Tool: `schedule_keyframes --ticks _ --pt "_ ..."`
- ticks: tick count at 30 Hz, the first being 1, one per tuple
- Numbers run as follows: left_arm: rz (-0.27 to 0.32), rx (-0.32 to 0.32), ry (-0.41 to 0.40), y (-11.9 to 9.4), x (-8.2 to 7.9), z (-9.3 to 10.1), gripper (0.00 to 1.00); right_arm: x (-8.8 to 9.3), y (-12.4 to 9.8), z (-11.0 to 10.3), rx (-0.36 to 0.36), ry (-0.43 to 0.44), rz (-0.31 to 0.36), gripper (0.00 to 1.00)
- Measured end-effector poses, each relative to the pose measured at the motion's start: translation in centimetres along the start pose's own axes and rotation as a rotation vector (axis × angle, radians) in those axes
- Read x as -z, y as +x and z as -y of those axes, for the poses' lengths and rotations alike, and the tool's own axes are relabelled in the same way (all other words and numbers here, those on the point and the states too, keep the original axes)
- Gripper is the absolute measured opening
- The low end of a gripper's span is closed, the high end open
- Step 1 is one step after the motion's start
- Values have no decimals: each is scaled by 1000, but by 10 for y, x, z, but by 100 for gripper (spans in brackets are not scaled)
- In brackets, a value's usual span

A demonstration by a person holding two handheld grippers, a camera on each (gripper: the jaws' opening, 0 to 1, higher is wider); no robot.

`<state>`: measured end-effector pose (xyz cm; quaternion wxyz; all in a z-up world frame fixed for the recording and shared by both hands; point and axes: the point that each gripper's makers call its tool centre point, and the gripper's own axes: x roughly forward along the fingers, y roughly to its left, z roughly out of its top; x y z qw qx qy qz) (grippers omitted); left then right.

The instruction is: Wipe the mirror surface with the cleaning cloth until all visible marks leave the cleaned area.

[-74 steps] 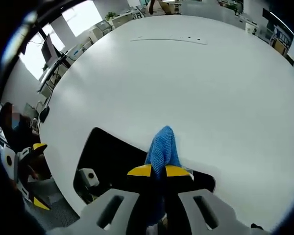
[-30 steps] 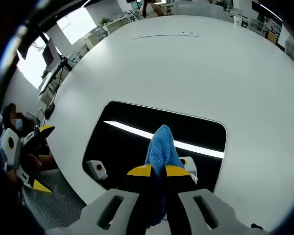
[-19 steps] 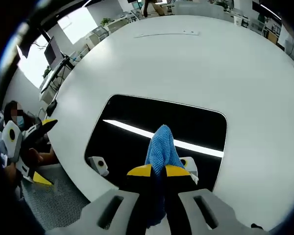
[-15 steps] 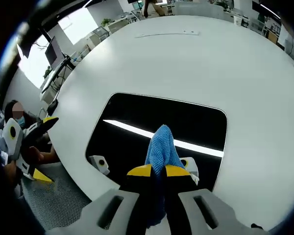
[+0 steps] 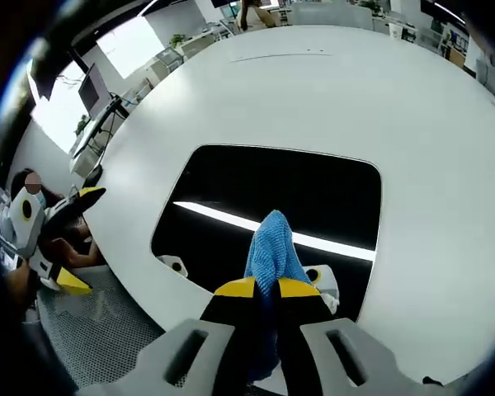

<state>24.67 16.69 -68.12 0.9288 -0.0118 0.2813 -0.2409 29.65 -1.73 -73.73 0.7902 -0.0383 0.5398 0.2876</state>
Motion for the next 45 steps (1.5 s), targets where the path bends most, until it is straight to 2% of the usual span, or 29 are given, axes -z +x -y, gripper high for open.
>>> schedule_keyframes --ticks 25,36,45 --pt "2 4 -13 0 0 -1 99 19 -7 -9 -28 1 1 2" --pt "1 4 -16 0 0 -1 99 20 -7 -9 -31 -2 -6 2" --pt "6 3 -28 -1 0 -1 99 25 -11 0 -29 8 -6 2"
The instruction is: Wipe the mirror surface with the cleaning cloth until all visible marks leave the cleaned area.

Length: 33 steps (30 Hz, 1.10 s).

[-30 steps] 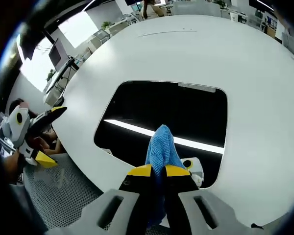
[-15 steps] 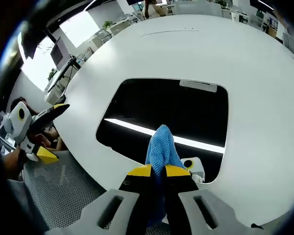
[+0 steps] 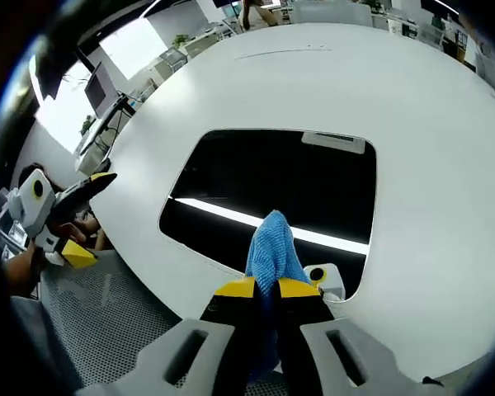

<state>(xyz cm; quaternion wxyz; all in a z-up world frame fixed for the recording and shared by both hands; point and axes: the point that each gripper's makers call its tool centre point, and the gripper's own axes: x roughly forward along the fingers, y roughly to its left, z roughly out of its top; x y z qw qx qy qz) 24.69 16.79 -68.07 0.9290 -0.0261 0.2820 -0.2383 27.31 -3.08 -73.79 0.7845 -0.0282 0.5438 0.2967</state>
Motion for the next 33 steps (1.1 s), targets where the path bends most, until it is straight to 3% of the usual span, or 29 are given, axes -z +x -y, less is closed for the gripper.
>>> schedule_keyframes --ticks 16,33 --pt "2 1 -4 1 0 -1 99 6 -11 25 19 38 8 2" --pt "-1 8 -2 1 1 0 99 7 -17 37 36 60 5 2"
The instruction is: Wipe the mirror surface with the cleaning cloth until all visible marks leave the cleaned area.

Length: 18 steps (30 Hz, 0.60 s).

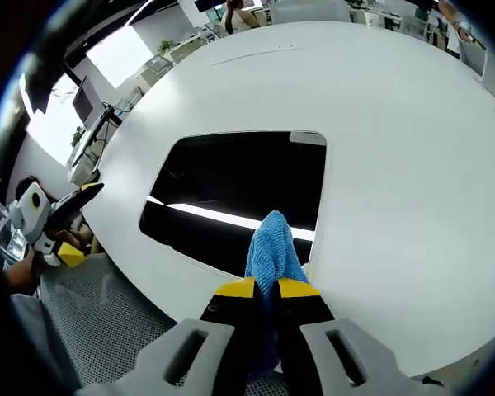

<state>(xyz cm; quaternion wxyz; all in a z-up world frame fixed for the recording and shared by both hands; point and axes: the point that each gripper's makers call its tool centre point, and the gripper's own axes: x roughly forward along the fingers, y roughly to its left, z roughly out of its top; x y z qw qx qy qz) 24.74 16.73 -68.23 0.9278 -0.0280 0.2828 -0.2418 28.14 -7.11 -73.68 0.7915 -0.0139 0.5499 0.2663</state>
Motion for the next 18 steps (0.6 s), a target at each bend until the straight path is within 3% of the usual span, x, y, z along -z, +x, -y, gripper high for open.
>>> schedule_keyframes --ticks 18 --pt "-7 4 -2 0 1 2 99 -18 8 5 6 18 7 2"
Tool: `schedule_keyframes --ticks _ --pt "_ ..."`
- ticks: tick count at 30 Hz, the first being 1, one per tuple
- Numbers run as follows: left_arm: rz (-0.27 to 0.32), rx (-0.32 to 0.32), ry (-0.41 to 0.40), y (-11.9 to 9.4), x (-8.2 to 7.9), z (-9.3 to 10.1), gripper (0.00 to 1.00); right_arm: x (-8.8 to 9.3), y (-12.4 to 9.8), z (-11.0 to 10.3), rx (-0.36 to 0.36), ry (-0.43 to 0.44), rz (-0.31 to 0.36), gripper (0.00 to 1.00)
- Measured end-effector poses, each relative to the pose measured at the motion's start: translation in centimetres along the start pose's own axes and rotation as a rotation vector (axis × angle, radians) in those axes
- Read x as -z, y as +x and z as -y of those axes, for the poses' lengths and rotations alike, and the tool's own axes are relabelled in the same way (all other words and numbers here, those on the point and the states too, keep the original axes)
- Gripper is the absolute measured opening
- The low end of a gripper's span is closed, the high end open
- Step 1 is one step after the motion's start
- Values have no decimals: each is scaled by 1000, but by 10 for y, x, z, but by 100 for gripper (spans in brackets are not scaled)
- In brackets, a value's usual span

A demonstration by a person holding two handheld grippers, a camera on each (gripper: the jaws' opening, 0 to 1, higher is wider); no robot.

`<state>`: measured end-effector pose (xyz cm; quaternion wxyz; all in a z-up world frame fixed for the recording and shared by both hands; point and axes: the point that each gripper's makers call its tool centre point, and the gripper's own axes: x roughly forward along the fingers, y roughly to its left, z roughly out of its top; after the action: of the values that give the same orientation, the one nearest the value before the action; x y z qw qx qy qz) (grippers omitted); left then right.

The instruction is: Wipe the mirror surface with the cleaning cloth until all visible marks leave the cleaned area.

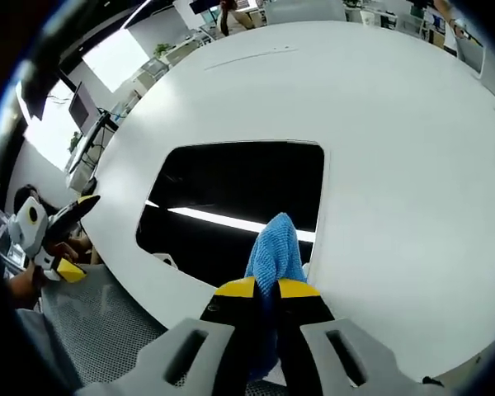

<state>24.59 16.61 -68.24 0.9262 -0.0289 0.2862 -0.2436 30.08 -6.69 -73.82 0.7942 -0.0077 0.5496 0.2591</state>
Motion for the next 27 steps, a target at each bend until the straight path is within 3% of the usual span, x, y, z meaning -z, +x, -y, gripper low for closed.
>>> schedule_keyframes --ticks 27 --pt "-4 7 -4 1 1 1 99 -39 12 12 30 -45 26 2"
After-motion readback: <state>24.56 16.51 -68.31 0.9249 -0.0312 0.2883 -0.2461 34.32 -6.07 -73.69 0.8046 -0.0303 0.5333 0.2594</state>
